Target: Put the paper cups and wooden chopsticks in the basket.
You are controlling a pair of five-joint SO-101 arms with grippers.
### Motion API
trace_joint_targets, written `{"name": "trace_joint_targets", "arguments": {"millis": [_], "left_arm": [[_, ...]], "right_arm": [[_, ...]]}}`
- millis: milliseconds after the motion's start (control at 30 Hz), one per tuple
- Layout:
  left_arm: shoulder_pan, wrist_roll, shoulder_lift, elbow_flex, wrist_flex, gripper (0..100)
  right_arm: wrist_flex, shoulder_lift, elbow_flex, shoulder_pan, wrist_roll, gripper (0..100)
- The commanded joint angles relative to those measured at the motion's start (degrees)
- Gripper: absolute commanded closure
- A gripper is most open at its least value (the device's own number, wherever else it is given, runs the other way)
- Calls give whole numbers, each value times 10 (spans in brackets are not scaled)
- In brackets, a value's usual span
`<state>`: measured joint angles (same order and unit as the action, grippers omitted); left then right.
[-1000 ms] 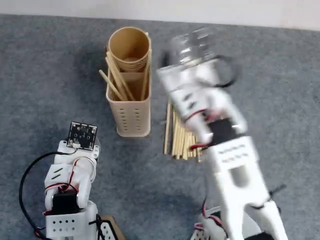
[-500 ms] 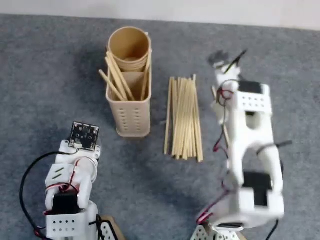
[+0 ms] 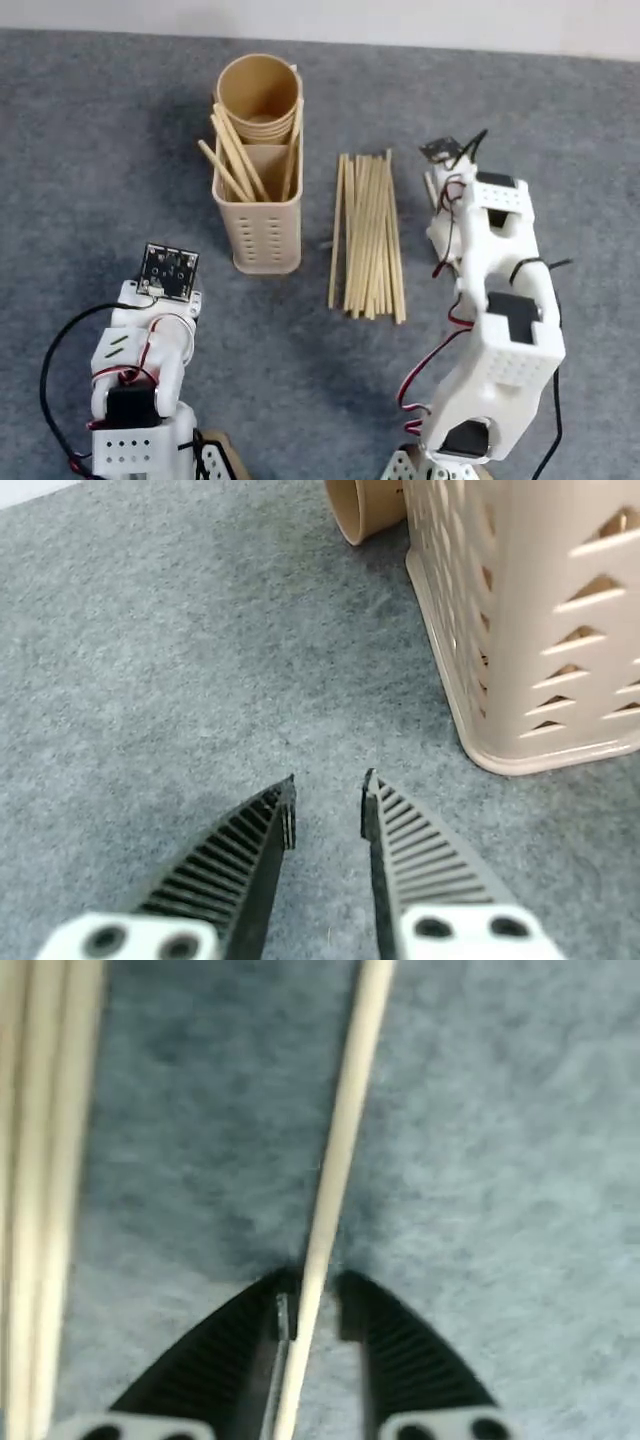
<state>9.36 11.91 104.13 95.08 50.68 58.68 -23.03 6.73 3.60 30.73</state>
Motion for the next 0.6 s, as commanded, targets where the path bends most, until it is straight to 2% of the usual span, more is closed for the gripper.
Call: {"name": "trace_joint_targets", "arguments": {"millis": [0, 200, 367, 567], "left_arm": [[-8, -1, 4, -3, -6, 873], [-9, -1, 4, -3, -6, 873], [-9, -1, 4, -3, -6, 873], [-9, -1, 4, -3, -6, 873]], "right_arm": [[-9, 43, -6, 0, -22, 996], [-12, 264, -5, -25, -178, 993], [-35, 464, -6, -130, -251, 990], [-243, 560, -4, -267, -350, 988]]}}
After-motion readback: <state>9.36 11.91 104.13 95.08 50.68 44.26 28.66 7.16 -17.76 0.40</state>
